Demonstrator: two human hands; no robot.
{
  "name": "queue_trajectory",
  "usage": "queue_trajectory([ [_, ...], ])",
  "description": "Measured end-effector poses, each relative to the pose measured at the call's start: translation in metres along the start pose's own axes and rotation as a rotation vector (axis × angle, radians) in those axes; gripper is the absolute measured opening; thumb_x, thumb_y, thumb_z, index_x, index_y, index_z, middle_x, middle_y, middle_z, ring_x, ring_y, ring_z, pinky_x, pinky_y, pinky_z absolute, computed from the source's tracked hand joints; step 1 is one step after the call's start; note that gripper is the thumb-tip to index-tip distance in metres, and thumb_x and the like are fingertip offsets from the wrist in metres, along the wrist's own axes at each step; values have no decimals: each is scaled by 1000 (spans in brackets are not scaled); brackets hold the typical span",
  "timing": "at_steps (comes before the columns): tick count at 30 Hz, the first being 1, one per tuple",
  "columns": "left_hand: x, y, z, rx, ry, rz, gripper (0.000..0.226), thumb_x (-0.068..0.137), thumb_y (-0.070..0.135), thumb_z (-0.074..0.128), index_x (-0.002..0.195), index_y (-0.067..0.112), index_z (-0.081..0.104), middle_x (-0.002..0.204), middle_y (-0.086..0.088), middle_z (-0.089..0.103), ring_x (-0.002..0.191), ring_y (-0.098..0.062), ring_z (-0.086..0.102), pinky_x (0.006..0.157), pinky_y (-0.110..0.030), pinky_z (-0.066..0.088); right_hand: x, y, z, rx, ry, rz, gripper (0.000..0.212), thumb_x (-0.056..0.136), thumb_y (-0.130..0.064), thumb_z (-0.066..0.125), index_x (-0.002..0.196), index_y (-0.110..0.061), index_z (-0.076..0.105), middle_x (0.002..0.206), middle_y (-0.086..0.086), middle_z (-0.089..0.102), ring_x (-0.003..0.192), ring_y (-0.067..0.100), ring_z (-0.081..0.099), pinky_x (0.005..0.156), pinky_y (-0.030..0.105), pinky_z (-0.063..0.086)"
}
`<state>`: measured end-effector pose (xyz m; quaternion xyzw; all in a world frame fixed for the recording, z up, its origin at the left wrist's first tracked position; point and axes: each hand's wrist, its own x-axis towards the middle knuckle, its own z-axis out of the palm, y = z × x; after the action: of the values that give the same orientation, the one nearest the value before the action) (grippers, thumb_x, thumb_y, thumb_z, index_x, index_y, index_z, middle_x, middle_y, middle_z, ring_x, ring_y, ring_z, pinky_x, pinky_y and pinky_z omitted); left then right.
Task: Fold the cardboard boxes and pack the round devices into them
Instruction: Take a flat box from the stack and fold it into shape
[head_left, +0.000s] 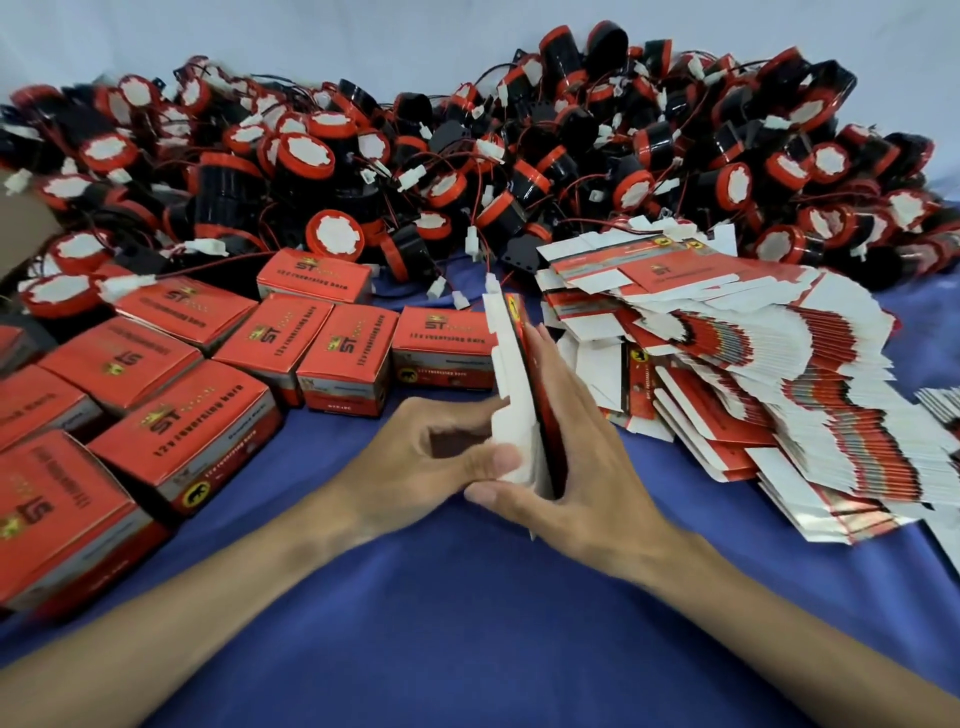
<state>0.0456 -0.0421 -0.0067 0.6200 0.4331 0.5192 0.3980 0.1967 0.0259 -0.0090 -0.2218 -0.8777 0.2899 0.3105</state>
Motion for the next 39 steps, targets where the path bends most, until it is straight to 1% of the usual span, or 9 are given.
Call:
queue_trajectory([
  [3,0,-3,-2,-16,19,12,49,79,42,66,122,20,59,118,26,63,115,-1,59,93,-14,44,-1,3,-5,121,3,-36,94,76,-49,63,152,-24,13,158,-4,25,146,14,22,114,50,30],
  [6,2,-8,1,127,135,42,29,84,8,70,110,19,62,103,29,68,98,9,62,82,-8,46,0,11,-11,294,57,13,86,74,-39,56,150,-15,23,152,-2,34,141,17,31,112,51,30],
  [10,7,-12,-3,98,408,46,35,82,20,65,115,31,58,103,20,70,96,2,65,79,-14,50,1,15,-12,151,138,-57,72,75,-29,49,144,-10,34,147,4,41,138,19,37,110,48,35],
  [14,7,-12,-5,80,318,-12,60,87,23,64,143,19,43,127,9,63,118,-7,58,90,-17,48,-3,11,-3,95,139,-141,65,81,-27,56,141,-10,40,144,3,39,134,18,39,104,28,40],
  [19,6,-13,-13,-167,238,-94,53,82,11,59,134,17,50,113,7,71,105,-10,66,85,-21,52,1,11,-7,274,296,35,52,81,-37,61,129,-27,45,128,-2,43,119,12,46,84,27,52],
  [23,6,-10,-14,-232,149,-113,55,85,-2,51,139,0,39,79,15,71,71,3,64,65,-12,49,1,15,-7,-17,144,85,86,70,-66,60,144,-36,28,152,-6,18,143,10,13,116,30,23],
  [28,6,-16,-13,-222,203,-71,57,80,-3,58,135,6,49,78,16,70,67,4,59,63,-12,47,2,17,-7,-442,3,-83,135,54,-77,69,151,-25,-9,159,13,-16,147,25,-19,113,40,-8],
  [34,6,-16,-9,-141,254,-63,54,87,-18,49,132,12,53,96,19,72,87,5,65,72,-10,49,7,18,-21,-674,31,-141,133,57,-80,66,151,-17,-4,160,18,2,148,32,-1,113,51,-3],
  [39,6,-12,-9,-163,293,-61,36,78,4,63,104,27,70,110,18,70,98,0,65,66,-16,52,3,13,-21,-755,54,-253,113,65,-73,63,149,-16,13,153,18,26,140,37,26,109,55,18],
])
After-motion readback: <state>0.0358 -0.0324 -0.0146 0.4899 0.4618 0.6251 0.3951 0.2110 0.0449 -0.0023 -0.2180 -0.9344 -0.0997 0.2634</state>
